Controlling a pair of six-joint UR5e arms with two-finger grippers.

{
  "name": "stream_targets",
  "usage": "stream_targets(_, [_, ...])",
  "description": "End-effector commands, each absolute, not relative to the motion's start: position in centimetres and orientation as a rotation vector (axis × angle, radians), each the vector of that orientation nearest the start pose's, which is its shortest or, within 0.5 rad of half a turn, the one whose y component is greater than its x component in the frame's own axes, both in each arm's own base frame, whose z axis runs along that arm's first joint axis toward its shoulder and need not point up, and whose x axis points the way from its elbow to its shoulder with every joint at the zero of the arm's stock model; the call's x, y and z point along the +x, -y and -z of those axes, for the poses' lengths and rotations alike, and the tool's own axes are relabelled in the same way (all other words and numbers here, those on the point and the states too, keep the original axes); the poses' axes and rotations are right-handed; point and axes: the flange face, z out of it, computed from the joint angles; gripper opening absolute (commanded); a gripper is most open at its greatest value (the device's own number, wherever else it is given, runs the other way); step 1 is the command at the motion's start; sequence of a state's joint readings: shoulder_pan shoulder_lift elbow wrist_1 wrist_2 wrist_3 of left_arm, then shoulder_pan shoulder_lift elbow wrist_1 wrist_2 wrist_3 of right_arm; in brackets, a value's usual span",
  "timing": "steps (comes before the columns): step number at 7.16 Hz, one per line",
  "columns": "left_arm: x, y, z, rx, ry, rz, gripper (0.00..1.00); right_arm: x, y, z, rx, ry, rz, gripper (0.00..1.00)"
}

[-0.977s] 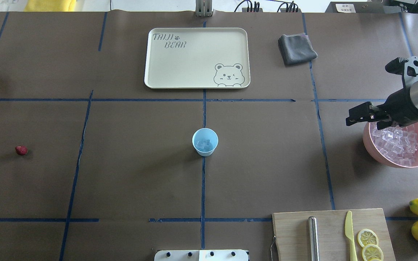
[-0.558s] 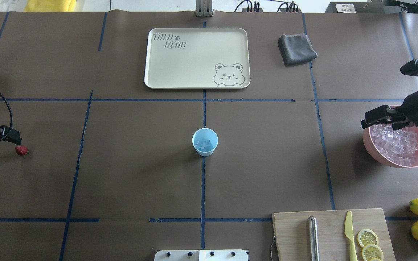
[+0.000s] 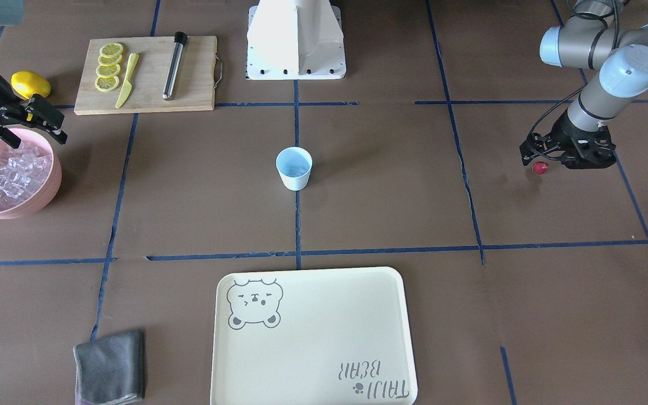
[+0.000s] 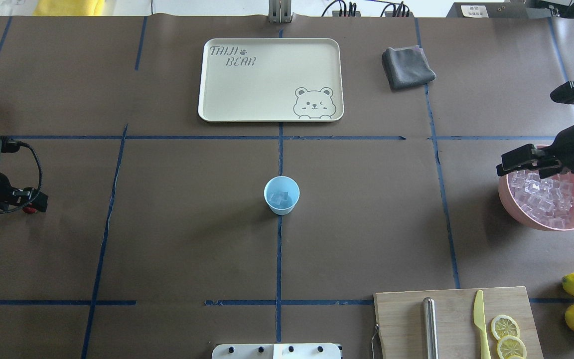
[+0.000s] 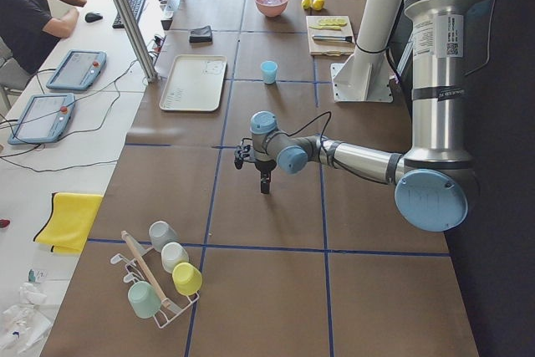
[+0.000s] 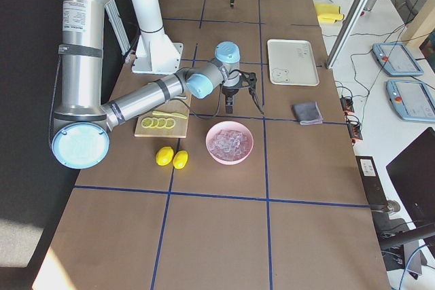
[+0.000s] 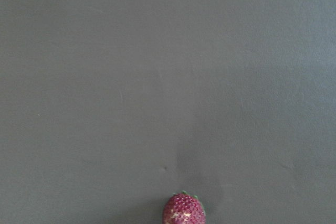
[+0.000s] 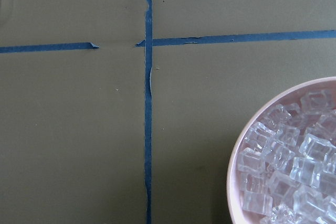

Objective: Put ice and strawberries in cup
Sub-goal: 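Lower the left gripper onto the red strawberry while the right gripper returns over the bowl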

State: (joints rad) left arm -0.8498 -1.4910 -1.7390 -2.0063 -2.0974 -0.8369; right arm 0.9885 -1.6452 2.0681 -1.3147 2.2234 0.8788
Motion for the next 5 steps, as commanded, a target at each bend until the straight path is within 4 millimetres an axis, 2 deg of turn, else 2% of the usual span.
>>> stream_targets(1, [25.96,42.04,-58.25,-0.004,-0.719,-0.026,0.87,-18.84,41.84,-42.42,0.07,0.901,-0.055,0.99])
stream_targets(5, [25.97,42.82,-57.95,0.046,-0.689,-0.012,0.85,-18.67,41.82,-42.34,0.073,0.901,-0.057,0.99])
